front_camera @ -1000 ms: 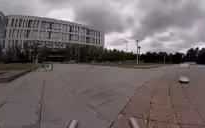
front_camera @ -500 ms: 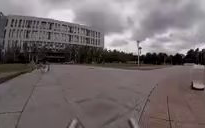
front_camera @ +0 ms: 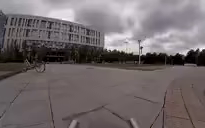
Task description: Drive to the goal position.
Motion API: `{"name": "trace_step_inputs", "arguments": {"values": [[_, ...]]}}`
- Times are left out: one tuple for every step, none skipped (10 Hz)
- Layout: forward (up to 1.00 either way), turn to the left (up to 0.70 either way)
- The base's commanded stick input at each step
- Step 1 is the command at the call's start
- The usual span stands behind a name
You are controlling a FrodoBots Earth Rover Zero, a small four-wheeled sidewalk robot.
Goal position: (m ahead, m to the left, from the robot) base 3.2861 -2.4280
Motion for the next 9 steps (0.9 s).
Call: {"name": "trace_step_inputs", "arguments": {"values": [[1.00,0.00],[1.00,0.00],[1.00,0.00],[1.00,0.00],[1.00,0.00],[1.00,0.11],[1.00,0.40],[1.00,0.40],[1.00,0.40]]}}
